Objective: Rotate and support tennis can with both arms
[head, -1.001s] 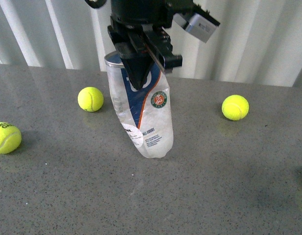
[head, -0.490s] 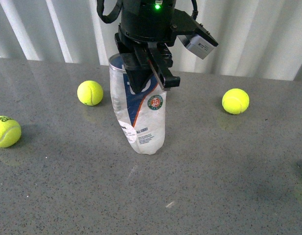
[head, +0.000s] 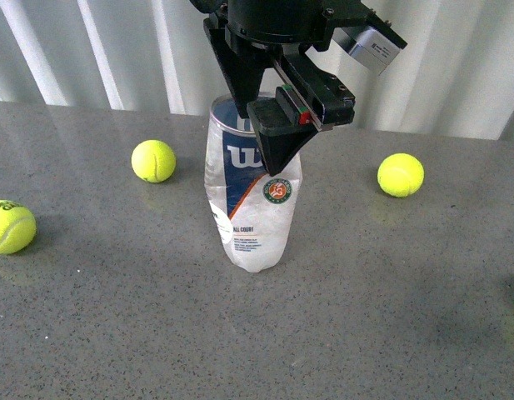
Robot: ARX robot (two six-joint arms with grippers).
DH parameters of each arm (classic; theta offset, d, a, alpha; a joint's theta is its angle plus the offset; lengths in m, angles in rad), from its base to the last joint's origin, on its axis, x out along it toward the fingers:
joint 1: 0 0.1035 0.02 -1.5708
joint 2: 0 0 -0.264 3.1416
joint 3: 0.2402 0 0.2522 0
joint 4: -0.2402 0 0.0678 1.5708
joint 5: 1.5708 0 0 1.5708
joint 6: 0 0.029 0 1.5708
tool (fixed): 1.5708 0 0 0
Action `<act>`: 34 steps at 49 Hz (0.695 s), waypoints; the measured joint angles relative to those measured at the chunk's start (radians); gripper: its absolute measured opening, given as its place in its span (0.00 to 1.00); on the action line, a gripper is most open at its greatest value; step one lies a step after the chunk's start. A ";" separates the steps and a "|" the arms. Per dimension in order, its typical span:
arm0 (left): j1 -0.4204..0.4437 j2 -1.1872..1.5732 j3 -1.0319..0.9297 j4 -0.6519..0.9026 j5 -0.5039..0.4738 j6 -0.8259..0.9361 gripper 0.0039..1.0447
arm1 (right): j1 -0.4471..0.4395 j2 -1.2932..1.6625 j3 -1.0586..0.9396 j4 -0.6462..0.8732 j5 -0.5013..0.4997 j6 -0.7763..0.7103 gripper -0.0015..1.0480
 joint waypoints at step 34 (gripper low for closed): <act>0.254 -0.464 -0.462 0.500 0.427 -0.599 0.94 | 0.000 0.000 0.000 0.000 0.000 0.000 0.93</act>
